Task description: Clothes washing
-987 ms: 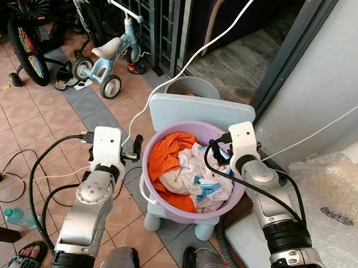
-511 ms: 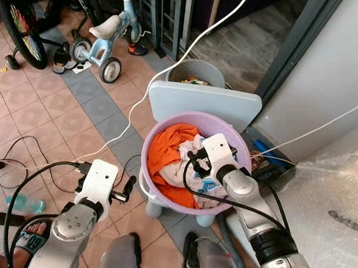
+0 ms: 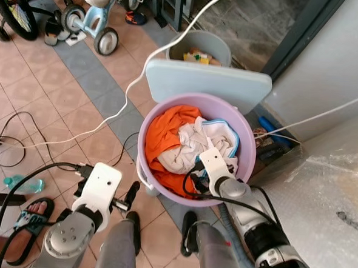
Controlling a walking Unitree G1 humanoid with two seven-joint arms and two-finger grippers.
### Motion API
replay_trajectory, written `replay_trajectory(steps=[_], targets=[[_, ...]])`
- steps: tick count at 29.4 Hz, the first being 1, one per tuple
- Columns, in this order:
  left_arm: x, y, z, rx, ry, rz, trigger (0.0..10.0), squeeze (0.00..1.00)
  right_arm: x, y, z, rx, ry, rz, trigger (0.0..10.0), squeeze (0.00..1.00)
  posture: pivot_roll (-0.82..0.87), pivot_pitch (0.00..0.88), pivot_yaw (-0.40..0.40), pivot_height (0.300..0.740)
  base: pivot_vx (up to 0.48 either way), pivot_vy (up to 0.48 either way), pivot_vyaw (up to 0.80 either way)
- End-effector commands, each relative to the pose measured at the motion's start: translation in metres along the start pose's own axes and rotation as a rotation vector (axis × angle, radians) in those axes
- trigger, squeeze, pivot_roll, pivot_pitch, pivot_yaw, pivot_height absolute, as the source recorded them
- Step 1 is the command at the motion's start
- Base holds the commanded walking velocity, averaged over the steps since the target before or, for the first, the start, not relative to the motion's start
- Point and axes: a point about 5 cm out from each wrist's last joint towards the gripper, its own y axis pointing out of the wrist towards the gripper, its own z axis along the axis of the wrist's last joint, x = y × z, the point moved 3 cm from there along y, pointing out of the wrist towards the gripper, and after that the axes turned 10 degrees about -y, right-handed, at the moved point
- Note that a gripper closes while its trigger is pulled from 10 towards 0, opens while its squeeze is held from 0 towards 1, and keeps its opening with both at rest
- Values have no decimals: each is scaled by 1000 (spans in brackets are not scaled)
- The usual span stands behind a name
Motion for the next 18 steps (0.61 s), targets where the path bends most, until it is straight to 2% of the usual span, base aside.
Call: replay_trajectory(steps=[1,2,3,7,18], targets=[[2,-2,-6,-32,8,-3,10000,0,-11,1,-16,-62,-21,44,941,0,146,427,-44,740,0,0,0],[2,-2,-6,-34,8,-4,10000,0,-12,2,-16,-65,-29,52,941,0,146,427,-44,740,0,0,0],[2,0,-5,-34,7,-4,10000,0,-12,2,-16,-64,-39,58,0,0,145,426,-47,740,0,0,0],[4,4,-4,-37,3,-13,10000,0,-11,3,-12,-51,-78,51,0,0,143,411,-57,740,0,0,0],[3,7,1,-22,-2,12,10000,0,-15,7,0,-33,-76,45,0,0,156,406,-68,740,0,0,0]])
